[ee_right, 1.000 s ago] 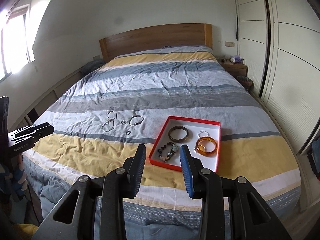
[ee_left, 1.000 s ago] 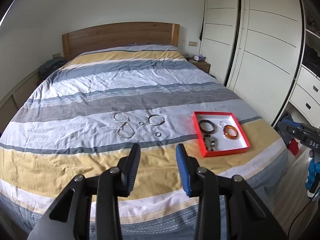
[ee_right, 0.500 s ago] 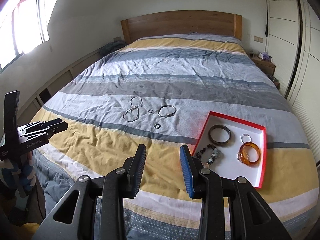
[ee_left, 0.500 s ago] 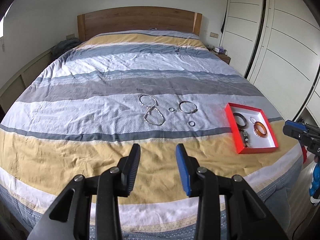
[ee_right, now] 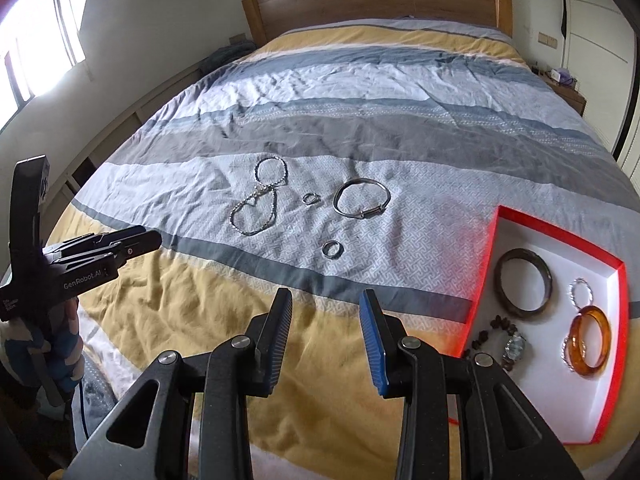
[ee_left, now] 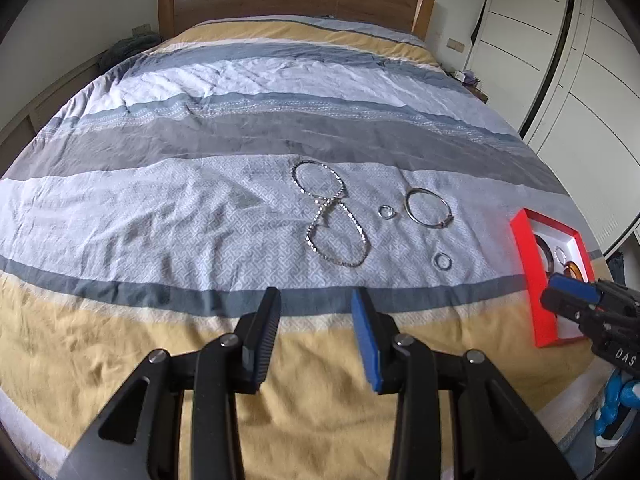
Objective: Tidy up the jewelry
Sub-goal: 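Move both tools back toward the silver chains and rings on the bed, then grasp the silver rhinestone chain with the left tool while the right tool grasps a small silver ring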
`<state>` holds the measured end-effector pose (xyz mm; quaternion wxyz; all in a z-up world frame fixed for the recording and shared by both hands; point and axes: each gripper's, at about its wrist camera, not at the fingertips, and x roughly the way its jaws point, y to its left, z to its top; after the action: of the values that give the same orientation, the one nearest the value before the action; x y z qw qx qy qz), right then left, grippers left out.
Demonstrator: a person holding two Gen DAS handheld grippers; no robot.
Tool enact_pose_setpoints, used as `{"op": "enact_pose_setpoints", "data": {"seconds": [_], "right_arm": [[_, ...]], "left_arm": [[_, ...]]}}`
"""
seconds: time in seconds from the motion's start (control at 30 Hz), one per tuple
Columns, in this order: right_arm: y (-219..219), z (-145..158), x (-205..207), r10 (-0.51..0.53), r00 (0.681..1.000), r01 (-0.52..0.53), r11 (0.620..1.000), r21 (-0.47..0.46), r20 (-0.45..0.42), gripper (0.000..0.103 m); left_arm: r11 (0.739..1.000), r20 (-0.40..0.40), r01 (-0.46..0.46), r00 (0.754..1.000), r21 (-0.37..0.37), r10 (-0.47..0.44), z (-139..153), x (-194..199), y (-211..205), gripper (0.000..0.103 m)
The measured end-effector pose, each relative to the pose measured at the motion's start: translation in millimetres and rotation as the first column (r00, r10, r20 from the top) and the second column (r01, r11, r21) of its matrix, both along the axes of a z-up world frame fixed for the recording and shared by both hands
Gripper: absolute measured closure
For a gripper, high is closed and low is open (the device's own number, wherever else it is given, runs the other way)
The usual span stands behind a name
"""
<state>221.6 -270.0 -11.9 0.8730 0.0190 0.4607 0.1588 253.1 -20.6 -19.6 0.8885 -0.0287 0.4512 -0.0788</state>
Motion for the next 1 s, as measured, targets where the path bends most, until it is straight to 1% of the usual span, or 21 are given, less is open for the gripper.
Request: {"op": "enact_pose_setpoints", "data": {"seconds": [0.2, 0.37, 0.5, 0.7, 0.83, 0.9, 0.93, 0.97, 1.0], "right_arm": [[9, -34, 38, 0.003, 0.999, -0.002, 1.000, 0.023, -0.047, 0.068], [13, -56, 65, 0.001, 0.997, 0.002, 0.999, 0.041, -0.071, 0.068], [17, -72, 81, 0.003, 0.996, 0.002, 0.998, 0.056, -0.087, 0.068], [24, -90, 94, 0.014, 0.994, -0.007, 0.998, 0.066, -0.104, 0.068], [31, -95, 96, 0.027, 0.995, -0.022, 0.998, 0.059, -0.095, 0.068], [35, -98, 97, 0.032, 0.995, -0.028, 0.998, 0.050, -0.092, 0.068], [37, -99, 97, 0.035, 0.995, -0.031, 0.999, 0.042, -0.091, 0.071], [40, -101, 96, 0.039, 0.995, -0.036, 0.999, 0.033, -0.088, 0.077], [41, -102, 95, 0.043, 0.995, -0.041, 0.999, 0.020, -0.086, 0.080]], "left_arm": [[1.000, -0.030, 0.000, 1.000, -0.002, 0.000, -28, 55, -10, 0.068], [1.000, -0.072, -0.013, 0.997, 0.000, 0.013, -58, 87, -15, 0.068], [1.000, -0.082, -0.025, 0.996, 0.003, 0.025, -75, 97, -15, 0.068], [1.000, -0.065, -0.027, 0.998, -0.008, 0.026, -84, 101, -13, 0.068], [1.000, -0.052, -0.020, 0.998, 0.002, 0.021, -86, 101, -15, 0.070], [1.000, -0.044, -0.023, 0.999, 0.015, 0.024, -86, 100, -16, 0.080], [1.000, -0.044, -0.023, 0.999, 0.012, 0.024, -86, 100, -15, 0.084], [1.000, -0.045, -0.020, 0.999, 0.008, 0.020, -86, 101, -15, 0.091], [1.000, -0.047, -0.014, 0.999, 0.005, 0.014, -85, 101, -15, 0.097]]}}
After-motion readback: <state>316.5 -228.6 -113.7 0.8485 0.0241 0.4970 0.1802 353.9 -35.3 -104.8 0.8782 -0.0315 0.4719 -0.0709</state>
